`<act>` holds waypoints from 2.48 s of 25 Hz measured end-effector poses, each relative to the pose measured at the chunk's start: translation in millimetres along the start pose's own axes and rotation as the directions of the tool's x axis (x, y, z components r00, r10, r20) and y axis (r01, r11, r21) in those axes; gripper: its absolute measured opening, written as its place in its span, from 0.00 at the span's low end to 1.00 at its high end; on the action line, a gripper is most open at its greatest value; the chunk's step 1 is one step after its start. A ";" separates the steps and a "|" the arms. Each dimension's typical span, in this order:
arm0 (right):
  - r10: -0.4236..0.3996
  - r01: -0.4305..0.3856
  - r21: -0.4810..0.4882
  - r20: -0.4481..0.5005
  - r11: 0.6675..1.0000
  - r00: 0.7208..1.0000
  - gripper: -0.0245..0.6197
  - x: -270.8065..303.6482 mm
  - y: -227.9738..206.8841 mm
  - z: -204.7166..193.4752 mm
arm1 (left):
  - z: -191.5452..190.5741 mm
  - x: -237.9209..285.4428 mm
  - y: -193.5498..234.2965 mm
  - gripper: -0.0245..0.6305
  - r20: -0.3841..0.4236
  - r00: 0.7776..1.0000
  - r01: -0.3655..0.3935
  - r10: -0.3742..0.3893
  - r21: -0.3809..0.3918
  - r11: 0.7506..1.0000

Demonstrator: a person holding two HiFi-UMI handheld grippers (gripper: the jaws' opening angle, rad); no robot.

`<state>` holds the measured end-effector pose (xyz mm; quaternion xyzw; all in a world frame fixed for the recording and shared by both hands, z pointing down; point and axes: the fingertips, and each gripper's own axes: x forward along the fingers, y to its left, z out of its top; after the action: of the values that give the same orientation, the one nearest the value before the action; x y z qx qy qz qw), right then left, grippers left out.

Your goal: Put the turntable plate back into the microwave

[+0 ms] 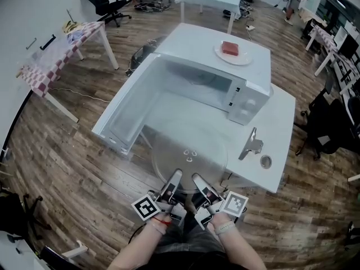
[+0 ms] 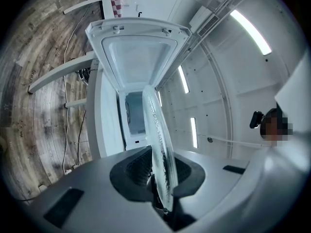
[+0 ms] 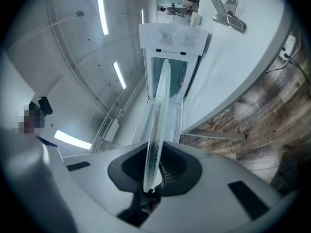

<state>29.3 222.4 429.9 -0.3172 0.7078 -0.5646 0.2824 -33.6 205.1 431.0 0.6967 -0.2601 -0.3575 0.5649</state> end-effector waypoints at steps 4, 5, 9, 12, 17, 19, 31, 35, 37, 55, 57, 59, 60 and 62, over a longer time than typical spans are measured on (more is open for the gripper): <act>0.004 -0.004 0.004 0.001 1.000 1.000 0.11 9.0 -4.6 5.8 | 6.8 8.0 5.6 0.11 0.002 1.000 0.003 -0.003 -0.011 1.000; 0.006 -0.006 0.005 0.001 1.000 1.000 0.11 12.0 -5.6 8.1 | 9.2 10.8 6.9 0.11 0.002 1.000 0.001 0.000 -0.012 1.000; 0.006 -0.007 0.021 0.009 1.000 1.000 0.11 25.6 -10.9 17.6 | 20.6 23.5 12.3 0.11 -0.006 1.000 -0.010 0.010 -0.005 1.000; -0.001 0.000 0.024 0.009 1.000 1.000 0.11 37.8 -16.9 27.3 | 30.2 35.2 19.2 0.11 -0.007 1.000 -0.020 0.020 -0.004 1.000; -0.004 0.004 0.025 0.012 1.000 1.000 0.11 56.1 -22.8 42.6 | 43.8 53.8 27.5 0.11 -0.007 1.000 -0.026 0.026 -0.004 1.000; -0.011 0.011 0.026 0.014 1.000 1.000 0.11 62.5 -25.9 48.0 | 48.9 60.6 30.1 0.11 -0.005 1.000 -0.031 0.030 -0.006 1.000; -0.033 0.032 0.033 0.028 0.999 0.999 0.11 86.9 -39.7 73.4 | 66.3 91.1 46.9 0.11 -0.019 0.999 -0.047 0.047 -0.022 0.999; -0.040 0.039 0.033 0.035 0.999 0.999 0.11 94.4 -44.3 80.4 | 71.7 100.1 51.9 0.11 -0.025 0.998 -0.054 0.053 -0.035 0.998; -0.041 0.040 0.035 0.039 0.999 0.998 0.11 99.0 -44.7 84.0 | 75.3 104.7 53.3 0.11 -0.029 0.998 -0.056 0.055 -0.037 0.998; -0.059 0.056 0.034 0.086 0.998 0.995 0.12 131.6 -59.0 113.3 | 100.7 141.8 72.4 0.11 -0.068 0.996 -0.063 0.059 -0.054 0.997; -0.056 0.053 0.036 0.089 0.998 0.994 0.12 134.6 -61.2 116.2 | 103.4 145.7 73.7 0.11 -0.067 0.996 -0.064 0.061 -0.053 0.997; -0.052 0.049 0.041 0.089 0.998 0.995 0.12 138.1 -64.9 119.9 | 106.1 150.6 75.8 0.11 -0.066 0.996 -0.067 0.063 -0.050 0.997; -0.051 0.048 0.045 0.088 0.998 0.995 0.12 140.0 -66.3 121.5 | 107.2 152.7 77.2 0.11 -0.065 0.996 -0.069 0.066 -0.049 0.996; -0.052 0.048 0.056 0.083 0.997 0.995 0.12 143.5 -67.8 124.0 | 109.0 155.7 79.7 0.11 -0.060 0.996 -0.076 0.073 -0.053 0.996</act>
<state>40.4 24.4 465.1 -0.3507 0.6715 -0.5764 0.3062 -21.8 2.2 465.3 0.6809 -0.2592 -0.3228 0.6041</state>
